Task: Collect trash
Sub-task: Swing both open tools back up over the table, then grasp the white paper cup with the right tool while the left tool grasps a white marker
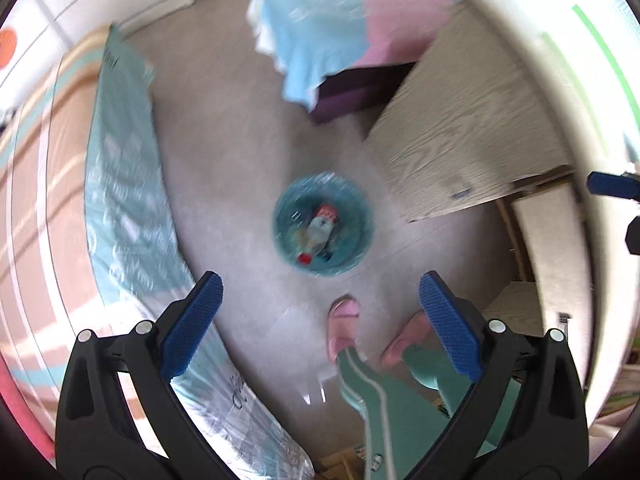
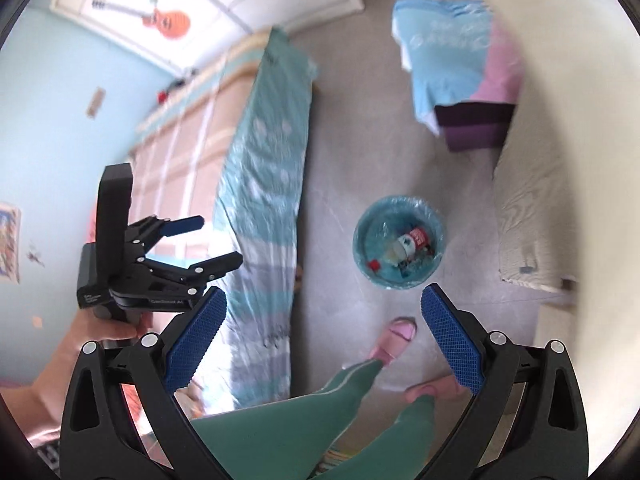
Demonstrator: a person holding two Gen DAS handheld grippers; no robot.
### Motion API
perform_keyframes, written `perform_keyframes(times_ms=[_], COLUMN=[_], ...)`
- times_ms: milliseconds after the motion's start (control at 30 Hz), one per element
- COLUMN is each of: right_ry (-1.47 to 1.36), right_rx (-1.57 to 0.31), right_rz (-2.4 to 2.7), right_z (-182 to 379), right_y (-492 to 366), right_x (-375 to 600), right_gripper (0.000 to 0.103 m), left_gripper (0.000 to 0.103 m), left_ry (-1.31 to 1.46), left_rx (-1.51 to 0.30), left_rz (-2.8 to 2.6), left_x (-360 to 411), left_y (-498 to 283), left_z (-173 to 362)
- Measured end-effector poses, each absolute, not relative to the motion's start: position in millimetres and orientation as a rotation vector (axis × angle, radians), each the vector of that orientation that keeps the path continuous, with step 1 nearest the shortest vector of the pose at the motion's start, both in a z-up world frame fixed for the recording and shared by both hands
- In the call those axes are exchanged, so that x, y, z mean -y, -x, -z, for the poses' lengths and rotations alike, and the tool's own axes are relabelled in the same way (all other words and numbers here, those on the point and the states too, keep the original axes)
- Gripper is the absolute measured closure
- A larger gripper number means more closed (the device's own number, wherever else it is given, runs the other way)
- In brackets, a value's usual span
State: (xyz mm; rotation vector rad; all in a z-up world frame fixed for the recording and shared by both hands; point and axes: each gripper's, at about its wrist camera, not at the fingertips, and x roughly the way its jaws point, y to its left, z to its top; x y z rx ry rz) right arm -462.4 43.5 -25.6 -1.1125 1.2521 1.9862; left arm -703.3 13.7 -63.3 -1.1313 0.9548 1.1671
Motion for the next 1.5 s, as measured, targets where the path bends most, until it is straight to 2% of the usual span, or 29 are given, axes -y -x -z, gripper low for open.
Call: perform_keyframes(times_ms=[233, 433, 700, 933, 1233, 1500], right_ry=[0.886, 0.701, 0.540, 0.484, 0.516, 0.500], right_rx=[-1.150, -1.146, -1.141, -1.099, -0.989, -0.926], right_rz=[-1.857, -1.671, -1.444, -1.316, -1.204, -1.112], right_z=[-25.9, -38.4, -40.4, -41.1, -43.7, -44.0], right_y=[346.3, 232.2, 80.3, -20.7, -106.0, -167.2], right_x=[-20.5, 7.6, 59.1, 85.7, 86.3, 45.3], right_gripper=[0.006, 0.006, 0.006, 0.006, 0.006, 0.007], left_gripper=[0.007, 0.007, 0.007, 0.007, 0.007, 0.007], left_ry=[0.930, 0.729, 0.538, 0.414, 0.186, 0.039], left_rx=[-0.921, -0.964, -1.030, -1.014, -1.016, -1.028], left_rz=[-0.997, -0.788, -0.575, -0.420, -0.247, -0.040], left_x=[-46.1, -63.0, -67.3, -63.2, -69.1, -96.3], left_y=[601.7, 482.9, 326.3, 200.8, 54.6, -32.9], left_z=[0.1, -32.4, -42.6, -53.9, -64.9, -48.4])
